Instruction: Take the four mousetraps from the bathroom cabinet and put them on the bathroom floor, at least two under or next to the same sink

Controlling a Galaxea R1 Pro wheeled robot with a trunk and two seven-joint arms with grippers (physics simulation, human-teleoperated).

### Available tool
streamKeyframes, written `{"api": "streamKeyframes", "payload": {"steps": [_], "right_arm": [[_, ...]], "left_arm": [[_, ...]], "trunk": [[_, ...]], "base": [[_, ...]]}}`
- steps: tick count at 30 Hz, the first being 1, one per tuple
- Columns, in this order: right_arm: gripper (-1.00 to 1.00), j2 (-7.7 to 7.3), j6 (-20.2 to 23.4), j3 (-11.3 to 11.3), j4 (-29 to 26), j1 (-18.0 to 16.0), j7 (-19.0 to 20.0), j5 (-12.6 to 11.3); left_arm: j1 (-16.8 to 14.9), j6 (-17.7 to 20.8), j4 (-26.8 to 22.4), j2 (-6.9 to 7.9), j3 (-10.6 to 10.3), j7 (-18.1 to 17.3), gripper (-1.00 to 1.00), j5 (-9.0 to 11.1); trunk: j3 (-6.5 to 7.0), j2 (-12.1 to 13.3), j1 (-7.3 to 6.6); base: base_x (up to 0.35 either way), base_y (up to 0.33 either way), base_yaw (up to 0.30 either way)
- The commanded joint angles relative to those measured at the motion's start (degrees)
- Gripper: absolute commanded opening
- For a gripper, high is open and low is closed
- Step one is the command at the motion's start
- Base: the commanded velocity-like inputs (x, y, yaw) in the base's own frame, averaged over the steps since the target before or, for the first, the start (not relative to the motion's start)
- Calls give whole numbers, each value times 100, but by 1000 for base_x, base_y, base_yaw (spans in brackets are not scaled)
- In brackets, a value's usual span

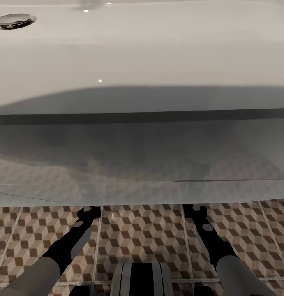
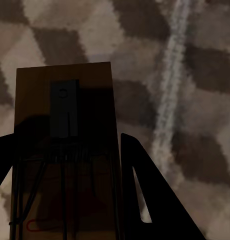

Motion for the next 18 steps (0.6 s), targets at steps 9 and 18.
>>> {"api": "streamKeyframes", "payload": {"steps": [9, 18], "right_arm": [[-100, 5, -24, -28, 5, -3, 5, 58], [-100, 5, -20, -28, 5, -3, 5, 58]], "left_arm": [[-2, 17, -11, 5, -50, 56, -100, 27], [-5, 18, -11, 1, -55, 54, -100, 32]], "trunk": [[-92, -7, 9], [-136, -9, 15]], "base": [[0, 0, 0], [0, 0, 0]]}}
